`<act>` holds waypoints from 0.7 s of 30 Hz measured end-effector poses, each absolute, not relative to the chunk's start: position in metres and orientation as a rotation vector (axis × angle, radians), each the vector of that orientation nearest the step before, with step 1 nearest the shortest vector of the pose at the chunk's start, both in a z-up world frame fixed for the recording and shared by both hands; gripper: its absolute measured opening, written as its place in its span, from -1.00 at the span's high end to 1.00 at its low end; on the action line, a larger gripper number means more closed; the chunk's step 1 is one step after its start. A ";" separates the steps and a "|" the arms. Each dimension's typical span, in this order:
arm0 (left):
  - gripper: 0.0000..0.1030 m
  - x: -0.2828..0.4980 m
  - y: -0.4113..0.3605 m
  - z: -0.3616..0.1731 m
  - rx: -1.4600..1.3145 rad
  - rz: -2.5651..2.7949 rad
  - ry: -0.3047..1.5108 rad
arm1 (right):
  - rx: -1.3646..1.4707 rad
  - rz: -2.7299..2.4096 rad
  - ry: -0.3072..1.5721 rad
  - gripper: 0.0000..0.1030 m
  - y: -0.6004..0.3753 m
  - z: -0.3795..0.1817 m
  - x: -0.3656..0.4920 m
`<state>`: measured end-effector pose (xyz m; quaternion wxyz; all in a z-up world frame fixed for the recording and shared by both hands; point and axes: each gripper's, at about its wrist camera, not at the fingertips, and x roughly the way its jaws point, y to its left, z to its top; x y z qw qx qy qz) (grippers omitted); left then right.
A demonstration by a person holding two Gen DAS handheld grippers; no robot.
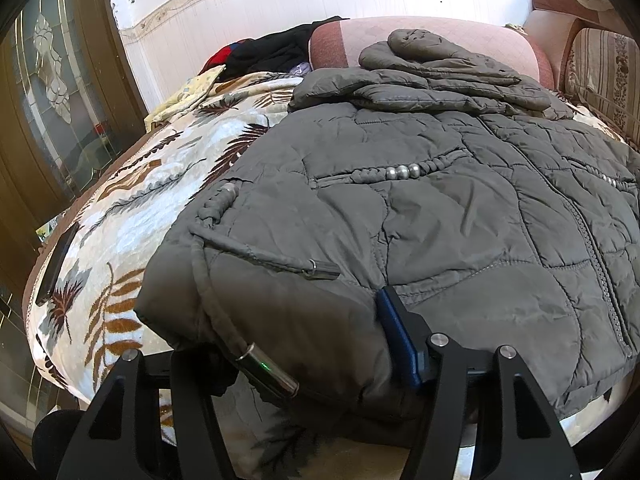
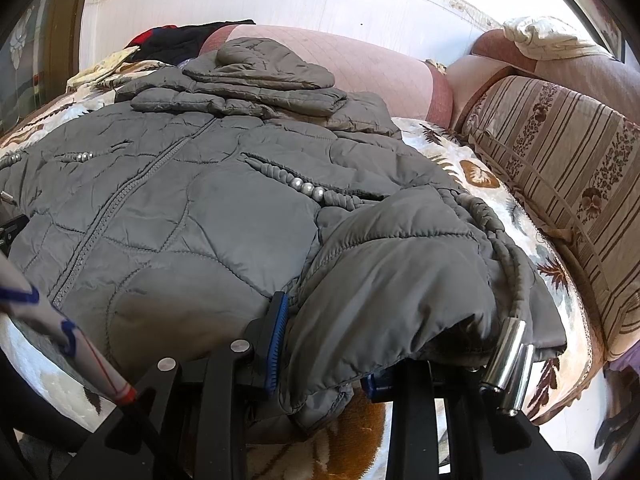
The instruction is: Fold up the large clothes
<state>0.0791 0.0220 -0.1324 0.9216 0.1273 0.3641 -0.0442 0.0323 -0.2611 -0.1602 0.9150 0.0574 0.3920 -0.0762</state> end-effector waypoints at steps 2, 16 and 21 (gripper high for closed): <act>-0.17 0.079 0.022 -0.132 0.263 -0.091 0.747 | 0.109 -0.160 0.807 0.36 -0.260 -0.160 0.033; 0.18 0.076 0.020 -0.129 0.272 -0.100 0.724 | 0.111 -0.157 0.794 0.43 -0.261 -0.159 0.032; 0.35 0.075 0.019 -0.127 0.273 -0.102 0.709 | 0.114 -0.156 0.783 0.49 -0.261 -0.157 0.030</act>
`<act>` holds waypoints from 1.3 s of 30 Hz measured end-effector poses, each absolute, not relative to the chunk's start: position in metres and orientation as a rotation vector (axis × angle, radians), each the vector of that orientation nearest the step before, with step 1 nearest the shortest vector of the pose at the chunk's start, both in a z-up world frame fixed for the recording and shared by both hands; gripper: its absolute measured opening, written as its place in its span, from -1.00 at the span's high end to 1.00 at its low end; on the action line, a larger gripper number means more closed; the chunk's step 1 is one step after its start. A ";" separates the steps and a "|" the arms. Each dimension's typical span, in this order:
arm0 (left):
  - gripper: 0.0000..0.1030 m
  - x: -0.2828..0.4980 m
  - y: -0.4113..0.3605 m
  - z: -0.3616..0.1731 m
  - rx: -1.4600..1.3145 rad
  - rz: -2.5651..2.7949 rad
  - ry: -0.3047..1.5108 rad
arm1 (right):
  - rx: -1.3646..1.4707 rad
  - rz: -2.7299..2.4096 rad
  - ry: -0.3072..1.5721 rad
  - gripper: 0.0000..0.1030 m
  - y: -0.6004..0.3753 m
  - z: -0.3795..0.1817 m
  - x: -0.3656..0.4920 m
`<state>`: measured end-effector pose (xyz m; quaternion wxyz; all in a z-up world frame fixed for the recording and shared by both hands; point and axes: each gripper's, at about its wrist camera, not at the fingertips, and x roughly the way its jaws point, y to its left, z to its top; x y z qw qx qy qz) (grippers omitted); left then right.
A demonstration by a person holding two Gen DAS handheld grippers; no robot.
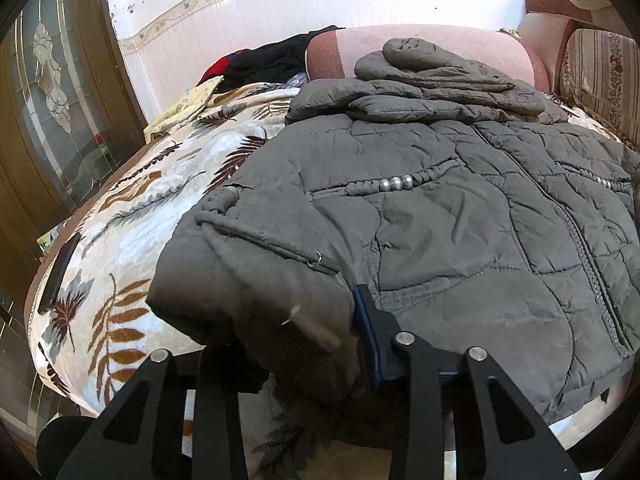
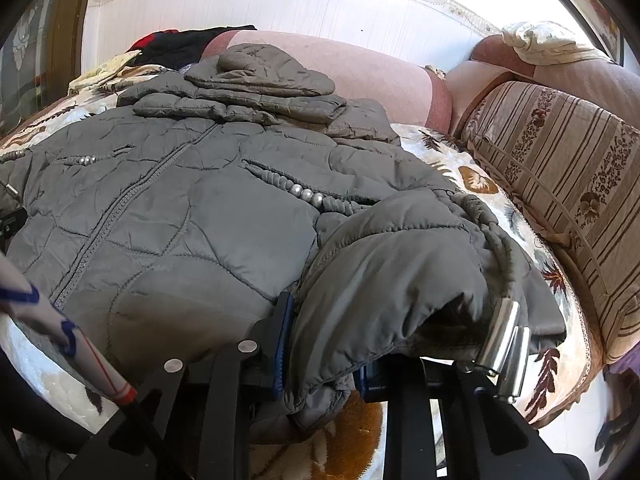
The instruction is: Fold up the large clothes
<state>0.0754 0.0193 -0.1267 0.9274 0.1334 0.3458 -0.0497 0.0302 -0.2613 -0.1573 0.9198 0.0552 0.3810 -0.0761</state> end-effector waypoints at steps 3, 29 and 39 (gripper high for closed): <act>0.38 0.075 0.021 -0.126 0.266 -0.106 0.705 | 0.117 -0.157 0.773 0.53 -0.262 -0.156 0.029; 0.58 0.058 0.026 -0.112 0.257 -0.128 0.651 | 0.132 -0.158 0.687 0.61 -0.270 -0.136 0.009; 0.58 0.052 0.032 -0.106 0.243 -0.132 0.640 | 0.162 -0.147 0.669 0.62 -0.276 -0.130 0.003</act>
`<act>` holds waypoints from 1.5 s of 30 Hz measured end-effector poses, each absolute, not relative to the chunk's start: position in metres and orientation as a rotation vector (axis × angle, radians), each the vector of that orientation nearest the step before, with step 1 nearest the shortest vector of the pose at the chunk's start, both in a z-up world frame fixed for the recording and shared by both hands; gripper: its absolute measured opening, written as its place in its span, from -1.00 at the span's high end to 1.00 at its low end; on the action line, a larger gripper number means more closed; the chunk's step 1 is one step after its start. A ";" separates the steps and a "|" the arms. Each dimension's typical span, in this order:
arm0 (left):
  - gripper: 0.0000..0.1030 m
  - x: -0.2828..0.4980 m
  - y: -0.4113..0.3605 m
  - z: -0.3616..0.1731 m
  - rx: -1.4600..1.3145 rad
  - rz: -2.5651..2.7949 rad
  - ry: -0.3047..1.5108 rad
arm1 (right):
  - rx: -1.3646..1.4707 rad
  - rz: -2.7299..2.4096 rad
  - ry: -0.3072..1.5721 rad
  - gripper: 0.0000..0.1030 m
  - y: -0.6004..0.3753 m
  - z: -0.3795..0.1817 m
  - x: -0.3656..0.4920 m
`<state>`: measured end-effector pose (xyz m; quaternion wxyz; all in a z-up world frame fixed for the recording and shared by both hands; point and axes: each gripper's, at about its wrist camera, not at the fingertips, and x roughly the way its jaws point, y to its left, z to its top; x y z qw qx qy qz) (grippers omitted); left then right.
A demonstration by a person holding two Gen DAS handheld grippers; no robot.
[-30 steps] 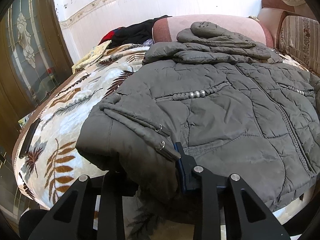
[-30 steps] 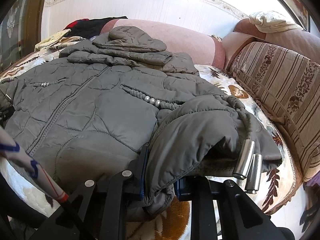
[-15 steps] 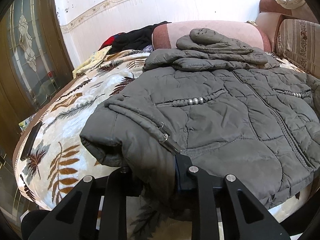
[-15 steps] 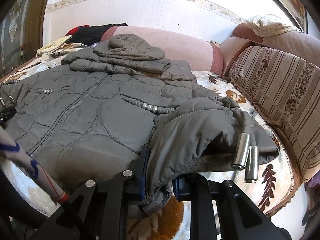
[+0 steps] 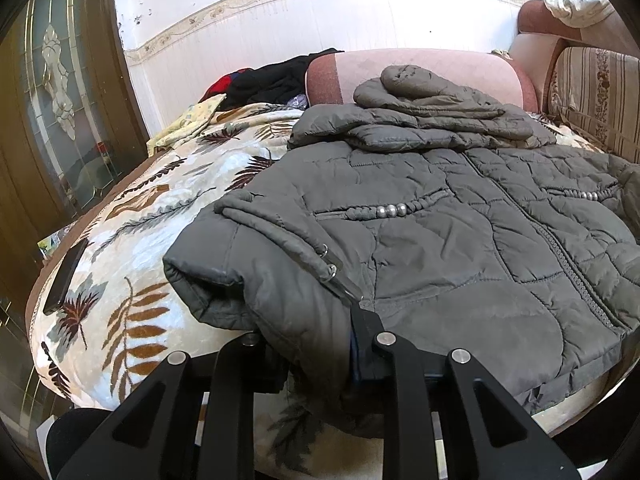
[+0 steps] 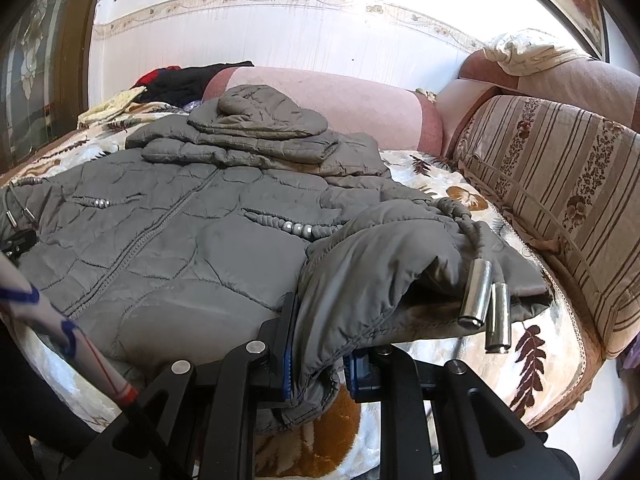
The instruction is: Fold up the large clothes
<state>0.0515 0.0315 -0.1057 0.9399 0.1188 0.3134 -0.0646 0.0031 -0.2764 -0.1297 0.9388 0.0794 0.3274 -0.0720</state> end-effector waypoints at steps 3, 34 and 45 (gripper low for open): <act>0.58 0.049 0.033 -0.105 0.239 -0.134 0.639 | 0.162 -0.142 0.667 0.62 -0.277 -0.129 0.000; 0.58 0.047 0.035 -0.104 0.224 -0.138 0.643 | 0.198 -0.126 0.710 0.61 -0.279 -0.136 0.004; 0.57 0.049 0.034 -0.108 0.228 -0.126 0.656 | 0.066 -0.159 0.731 0.61 -0.260 -0.141 0.006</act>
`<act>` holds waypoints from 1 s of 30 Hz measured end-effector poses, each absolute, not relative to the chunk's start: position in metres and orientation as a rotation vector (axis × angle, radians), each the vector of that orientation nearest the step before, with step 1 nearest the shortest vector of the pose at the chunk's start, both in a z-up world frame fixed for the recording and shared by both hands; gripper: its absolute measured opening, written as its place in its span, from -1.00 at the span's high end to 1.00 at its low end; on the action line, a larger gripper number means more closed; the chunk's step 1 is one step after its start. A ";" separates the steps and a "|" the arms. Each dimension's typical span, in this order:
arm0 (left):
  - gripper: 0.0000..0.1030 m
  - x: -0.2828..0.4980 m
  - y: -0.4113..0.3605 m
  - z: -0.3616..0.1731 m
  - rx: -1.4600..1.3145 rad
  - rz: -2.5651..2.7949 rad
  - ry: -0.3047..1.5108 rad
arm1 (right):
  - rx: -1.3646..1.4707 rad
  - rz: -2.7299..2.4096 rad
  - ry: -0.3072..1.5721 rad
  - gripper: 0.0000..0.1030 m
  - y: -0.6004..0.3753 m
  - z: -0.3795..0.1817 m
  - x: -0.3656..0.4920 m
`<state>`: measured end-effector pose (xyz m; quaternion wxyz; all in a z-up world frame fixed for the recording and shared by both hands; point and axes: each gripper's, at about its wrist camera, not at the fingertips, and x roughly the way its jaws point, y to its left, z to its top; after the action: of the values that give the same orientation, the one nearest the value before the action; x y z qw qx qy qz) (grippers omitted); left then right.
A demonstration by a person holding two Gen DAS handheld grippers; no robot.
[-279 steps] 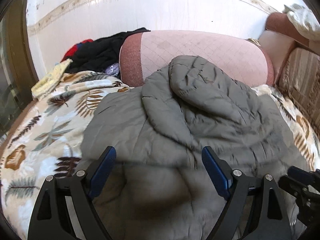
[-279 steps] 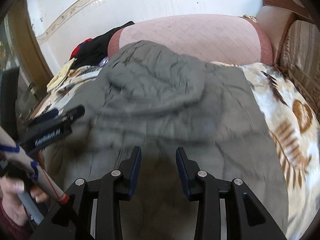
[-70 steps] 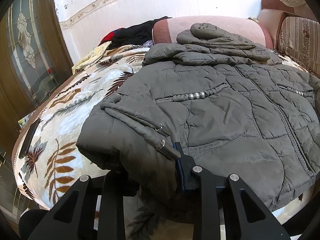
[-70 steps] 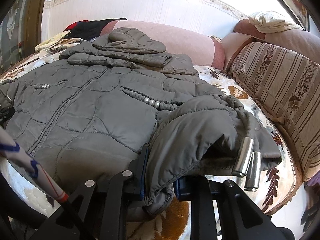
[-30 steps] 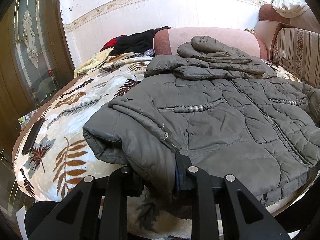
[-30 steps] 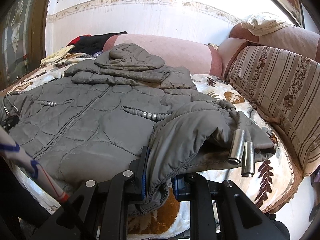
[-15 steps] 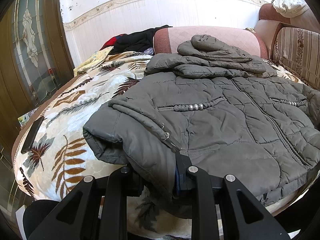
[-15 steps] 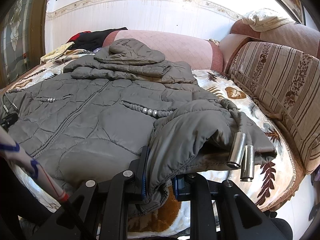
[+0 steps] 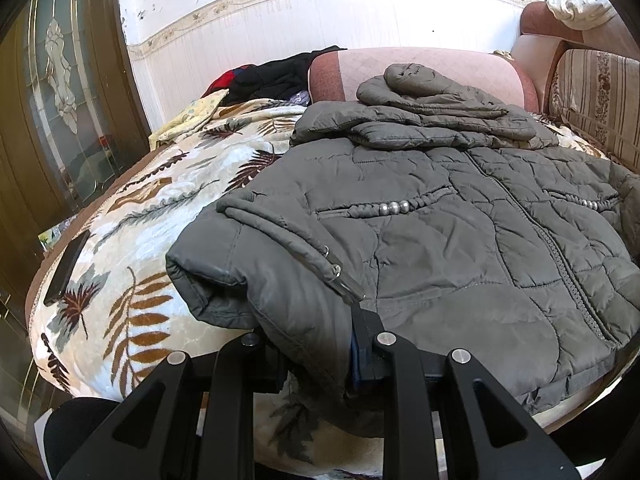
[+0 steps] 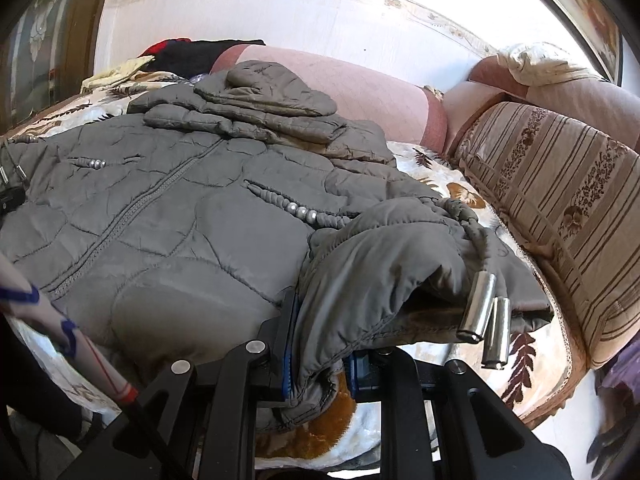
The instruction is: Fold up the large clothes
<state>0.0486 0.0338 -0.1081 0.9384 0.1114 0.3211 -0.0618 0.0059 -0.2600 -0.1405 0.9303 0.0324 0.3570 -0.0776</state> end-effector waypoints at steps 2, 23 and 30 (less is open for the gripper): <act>0.57 0.049 0.034 -0.108 0.230 -0.124 0.654 | 0.074 -0.154 0.733 0.61 -0.262 -0.141 0.006; 0.57 0.051 0.030 -0.111 0.250 -0.114 0.651 | 0.074 -0.139 0.746 0.60 -0.262 -0.144 0.008; 0.57 0.051 0.030 -0.111 0.250 -0.114 0.651 | 0.081 -0.137 0.748 0.60 -0.263 -0.144 0.008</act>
<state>0.0507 0.0297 -0.1109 0.9382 0.1223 0.3189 -0.0556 0.0084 -0.2627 -0.1442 0.9278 0.0394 0.3650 -0.0668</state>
